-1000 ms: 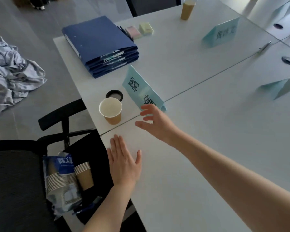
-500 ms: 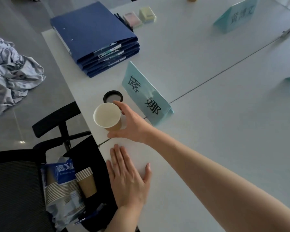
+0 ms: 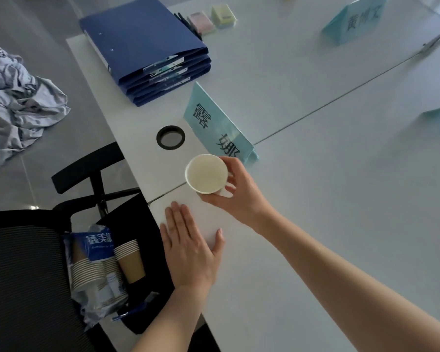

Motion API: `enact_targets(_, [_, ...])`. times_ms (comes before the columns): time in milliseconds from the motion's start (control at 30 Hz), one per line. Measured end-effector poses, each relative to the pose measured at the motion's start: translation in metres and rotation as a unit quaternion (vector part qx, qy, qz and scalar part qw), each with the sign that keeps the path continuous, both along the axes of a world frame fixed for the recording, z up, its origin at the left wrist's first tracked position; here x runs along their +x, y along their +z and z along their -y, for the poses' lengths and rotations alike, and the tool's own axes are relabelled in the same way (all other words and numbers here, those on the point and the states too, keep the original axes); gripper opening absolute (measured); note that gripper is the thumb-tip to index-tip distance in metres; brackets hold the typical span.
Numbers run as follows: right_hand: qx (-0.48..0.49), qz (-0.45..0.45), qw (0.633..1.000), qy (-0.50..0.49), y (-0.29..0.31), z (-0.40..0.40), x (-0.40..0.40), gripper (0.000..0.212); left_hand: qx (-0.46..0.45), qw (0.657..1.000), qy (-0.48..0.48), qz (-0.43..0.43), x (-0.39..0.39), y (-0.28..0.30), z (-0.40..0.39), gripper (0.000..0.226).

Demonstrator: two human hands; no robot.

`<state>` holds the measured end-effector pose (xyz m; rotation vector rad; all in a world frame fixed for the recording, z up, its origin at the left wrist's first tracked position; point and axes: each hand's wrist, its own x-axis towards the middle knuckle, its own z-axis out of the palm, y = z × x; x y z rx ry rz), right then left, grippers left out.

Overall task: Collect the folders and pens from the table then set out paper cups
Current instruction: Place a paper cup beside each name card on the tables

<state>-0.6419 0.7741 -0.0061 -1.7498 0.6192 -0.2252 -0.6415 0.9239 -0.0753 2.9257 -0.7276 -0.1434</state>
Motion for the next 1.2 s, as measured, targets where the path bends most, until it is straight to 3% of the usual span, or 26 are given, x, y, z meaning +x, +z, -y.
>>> enact_targets(233, [0.025,0.002,0.994,-0.102,-0.004,0.028,-0.069,0.065,0.011,1.000,0.001,0.005,-0.001,0.000,0.000,0.093])
enact_targets(533, [0.038,0.007,0.982,-0.185,-0.010,0.050,-0.061,0.063,0.027,0.999,-0.018,-0.003,-0.001,0.000,-0.001,0.091])
enact_targets(800, [0.006,-0.106,0.963,-0.246,-0.023,0.049,-0.091,0.061,0.034,0.998,-0.049,-0.026,0.002,0.001,-0.001,0.090])
enact_targets(967, [-0.036,-0.172,0.958,-0.227,-0.021,0.030,-0.148,0.047,0.090,0.992,-0.039,-0.084,-0.001,0.020,0.004,0.085])
enact_targets(1200, [-0.038,-0.197,0.953,-0.225,-0.003,-0.003,-0.250,0.033,0.071,0.980,-0.091,-0.159,-0.078,0.052,0.000,0.070])
